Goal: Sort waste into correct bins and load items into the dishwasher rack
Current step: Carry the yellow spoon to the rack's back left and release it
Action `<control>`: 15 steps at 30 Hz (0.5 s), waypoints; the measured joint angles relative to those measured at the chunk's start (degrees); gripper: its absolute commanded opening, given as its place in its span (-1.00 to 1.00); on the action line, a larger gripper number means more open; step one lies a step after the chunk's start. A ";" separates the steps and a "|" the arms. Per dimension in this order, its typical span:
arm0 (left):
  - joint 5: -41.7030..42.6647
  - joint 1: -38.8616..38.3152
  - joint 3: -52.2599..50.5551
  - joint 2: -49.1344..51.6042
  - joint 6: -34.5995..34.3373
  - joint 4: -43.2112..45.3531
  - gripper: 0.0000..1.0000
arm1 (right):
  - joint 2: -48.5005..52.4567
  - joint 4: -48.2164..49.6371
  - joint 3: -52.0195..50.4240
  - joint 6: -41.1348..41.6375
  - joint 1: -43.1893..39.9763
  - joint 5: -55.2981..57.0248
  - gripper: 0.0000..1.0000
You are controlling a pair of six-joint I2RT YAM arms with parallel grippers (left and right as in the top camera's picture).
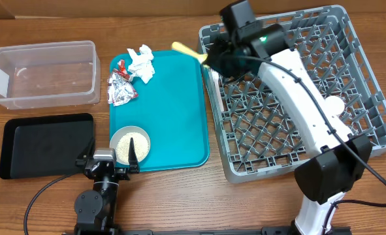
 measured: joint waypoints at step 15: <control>0.00 0.00 0.00 0.00 0.00 0.00 1.00 | 0.00 4.37 -10.14 11.54 -6.45 0.44 -0.92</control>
